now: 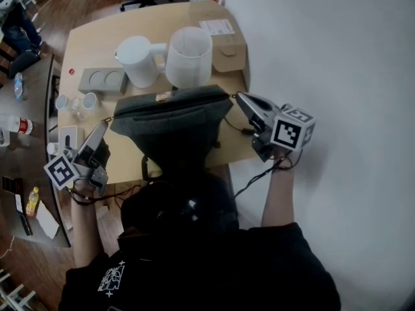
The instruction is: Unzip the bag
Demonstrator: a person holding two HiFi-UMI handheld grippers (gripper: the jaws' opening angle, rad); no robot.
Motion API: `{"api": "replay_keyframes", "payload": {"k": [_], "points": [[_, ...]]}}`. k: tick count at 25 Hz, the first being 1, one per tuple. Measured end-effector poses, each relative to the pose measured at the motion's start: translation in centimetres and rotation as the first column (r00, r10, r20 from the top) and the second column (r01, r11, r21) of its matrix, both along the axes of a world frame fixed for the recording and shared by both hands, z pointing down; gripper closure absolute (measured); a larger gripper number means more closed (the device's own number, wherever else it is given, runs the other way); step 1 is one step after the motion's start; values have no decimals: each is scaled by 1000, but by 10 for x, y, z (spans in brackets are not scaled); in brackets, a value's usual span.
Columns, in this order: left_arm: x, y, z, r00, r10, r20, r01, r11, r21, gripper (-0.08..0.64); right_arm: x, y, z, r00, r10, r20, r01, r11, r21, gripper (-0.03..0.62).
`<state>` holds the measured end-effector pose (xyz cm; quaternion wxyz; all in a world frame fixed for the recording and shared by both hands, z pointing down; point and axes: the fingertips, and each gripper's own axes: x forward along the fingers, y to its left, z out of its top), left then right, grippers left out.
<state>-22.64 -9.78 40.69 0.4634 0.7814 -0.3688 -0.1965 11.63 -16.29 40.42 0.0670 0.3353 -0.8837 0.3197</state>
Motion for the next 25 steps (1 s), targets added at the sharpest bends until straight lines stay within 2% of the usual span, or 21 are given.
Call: {"api": "replay_keyframes", "payload": {"k": [25], "points": [[-8, 2, 30, 1000, -28, -15, 27, 998, -65, 557, 6, -2, 26, 1000, 17, 9, -16, 998, -63, 581]]}}
